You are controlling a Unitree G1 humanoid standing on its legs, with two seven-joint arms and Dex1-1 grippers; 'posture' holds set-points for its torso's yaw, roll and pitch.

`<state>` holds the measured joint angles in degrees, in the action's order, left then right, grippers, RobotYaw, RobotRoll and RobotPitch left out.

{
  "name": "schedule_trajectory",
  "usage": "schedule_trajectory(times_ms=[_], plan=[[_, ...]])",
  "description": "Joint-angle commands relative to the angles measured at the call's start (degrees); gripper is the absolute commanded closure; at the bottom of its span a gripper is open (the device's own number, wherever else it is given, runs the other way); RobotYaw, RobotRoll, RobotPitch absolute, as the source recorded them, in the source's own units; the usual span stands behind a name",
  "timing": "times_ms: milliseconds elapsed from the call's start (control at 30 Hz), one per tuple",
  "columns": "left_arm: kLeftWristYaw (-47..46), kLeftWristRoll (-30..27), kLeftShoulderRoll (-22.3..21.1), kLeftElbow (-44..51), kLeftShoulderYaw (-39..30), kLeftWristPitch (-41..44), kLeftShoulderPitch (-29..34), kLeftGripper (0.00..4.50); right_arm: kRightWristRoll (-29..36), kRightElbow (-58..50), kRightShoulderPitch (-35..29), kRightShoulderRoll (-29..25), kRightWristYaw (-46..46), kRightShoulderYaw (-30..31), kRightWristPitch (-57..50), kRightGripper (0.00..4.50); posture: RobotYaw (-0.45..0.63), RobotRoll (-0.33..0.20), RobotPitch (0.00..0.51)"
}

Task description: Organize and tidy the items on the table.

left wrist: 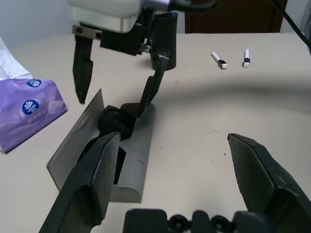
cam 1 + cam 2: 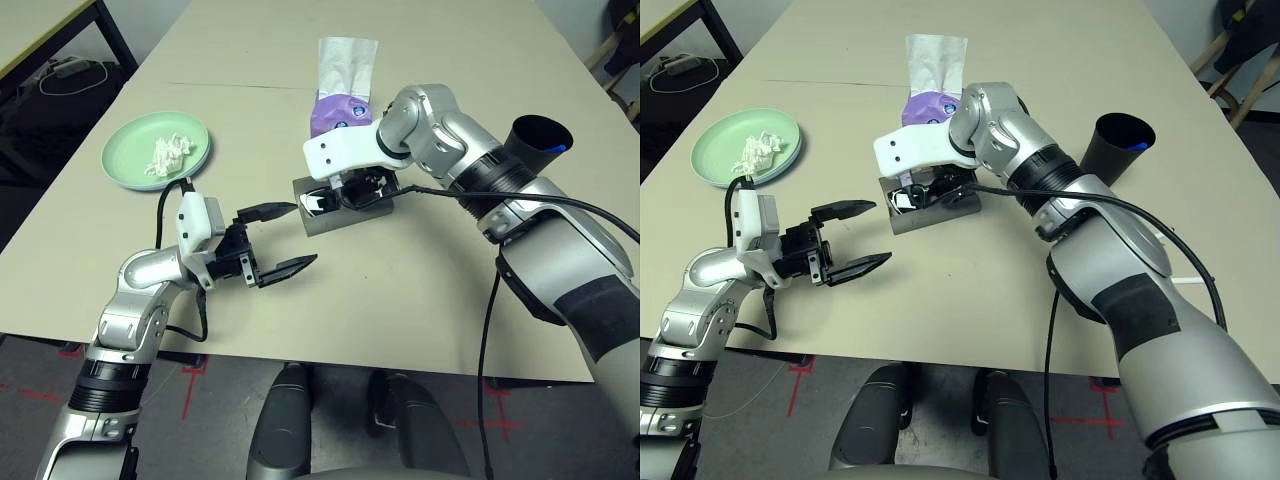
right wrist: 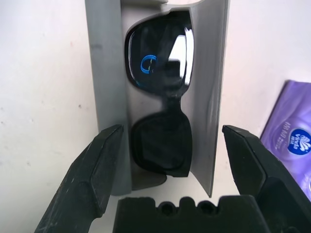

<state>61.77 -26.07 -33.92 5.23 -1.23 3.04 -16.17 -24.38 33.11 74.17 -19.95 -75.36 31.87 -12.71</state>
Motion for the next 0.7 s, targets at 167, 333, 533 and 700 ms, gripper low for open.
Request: schedule_trajectory(times_ms=[167, 333, 533, 700], plan=[[2.1, -0.1, -0.6, -3.3, 0.0, 0.3, -1.5, 0.0, 11.1, -19.9, -10.9, -4.1, -1.2, -11.9, -17.0, 0.01, 0.18, 0.0, 0.166], [3.3, 0.0, -0.6, -5.5, 0.1, 0.4, -3.3, 0.0, 17.1, -26.2, -18.5, -6.0, 2.5, -18.1, -23.2, 0.01, 0.14, 0.0, 0.173], [3.0, -0.6, -0.4, -3.9, 0.4, 2.1, -3.1, 0.0, 28.0, -30.0, -29.4, -3.9, 9.3, -29.1, -25.9, 0.01, 0.13, 0.0, 0.181], [2.7, -1.0, -1.1, -3.0, -0.8, 3.2, -2.0, 0.0, 35.1, -32.7, -38.5, 0.4, 17.0, -36.4, -19.8, 0.01, 0.14, 0.0, 0.185]])
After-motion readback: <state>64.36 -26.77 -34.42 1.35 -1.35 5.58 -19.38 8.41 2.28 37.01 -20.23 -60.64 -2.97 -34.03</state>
